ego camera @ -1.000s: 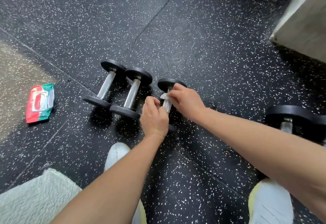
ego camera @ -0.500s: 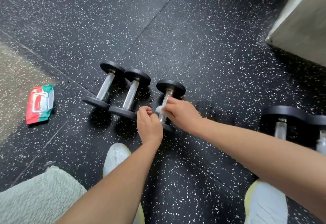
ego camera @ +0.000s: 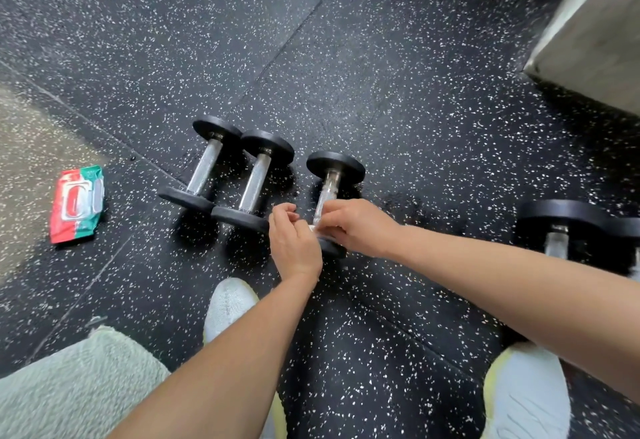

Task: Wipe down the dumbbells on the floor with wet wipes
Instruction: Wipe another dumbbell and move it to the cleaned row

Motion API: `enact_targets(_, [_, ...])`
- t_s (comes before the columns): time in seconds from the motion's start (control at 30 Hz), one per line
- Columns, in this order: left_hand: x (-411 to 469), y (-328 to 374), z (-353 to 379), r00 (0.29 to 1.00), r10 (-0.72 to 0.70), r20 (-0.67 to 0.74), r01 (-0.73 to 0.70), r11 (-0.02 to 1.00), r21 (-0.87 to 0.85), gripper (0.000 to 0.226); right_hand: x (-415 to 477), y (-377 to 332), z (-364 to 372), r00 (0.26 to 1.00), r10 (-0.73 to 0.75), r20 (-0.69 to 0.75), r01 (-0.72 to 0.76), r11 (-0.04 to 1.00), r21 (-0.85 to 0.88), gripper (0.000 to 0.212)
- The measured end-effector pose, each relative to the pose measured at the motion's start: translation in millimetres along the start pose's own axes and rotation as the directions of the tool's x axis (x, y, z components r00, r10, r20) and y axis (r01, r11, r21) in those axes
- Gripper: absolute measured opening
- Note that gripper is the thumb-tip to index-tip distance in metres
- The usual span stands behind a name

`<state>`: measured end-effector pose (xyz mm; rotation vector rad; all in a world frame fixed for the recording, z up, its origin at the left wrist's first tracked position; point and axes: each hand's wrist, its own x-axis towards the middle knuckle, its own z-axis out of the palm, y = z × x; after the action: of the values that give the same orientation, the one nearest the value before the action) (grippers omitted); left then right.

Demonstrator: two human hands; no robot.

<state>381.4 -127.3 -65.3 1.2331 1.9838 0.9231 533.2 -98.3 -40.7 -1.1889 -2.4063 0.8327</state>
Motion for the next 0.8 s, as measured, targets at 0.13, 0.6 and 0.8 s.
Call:
enact_targets(0.13, [3.2,-2.3,-2.3,1.000,-0.017,-0.016,0.017,1.000,0.004,0.025,16.0,19.1,-14.8,0.985,0.091,-0.144,-0.098,0.994,-0.048,0.012])
enact_targets(0.6, [1.1,-0.3,-0.1,1.000,-0.014,-0.004,0.014,1.000,0.005,0.033,9.6,18.4,-14.3,0.985,0.082,-0.154,-0.095,0.992,-0.081,0.021])
enact_targets(0.8, [-3.7,-1.6,5.0,1.000,0.021,0.001,-0.021,1.000,-0.004,0.031,-6.2,4.1,-2.6,1.000,-0.025,-0.014,0.024,0.999,-0.048,0.037])
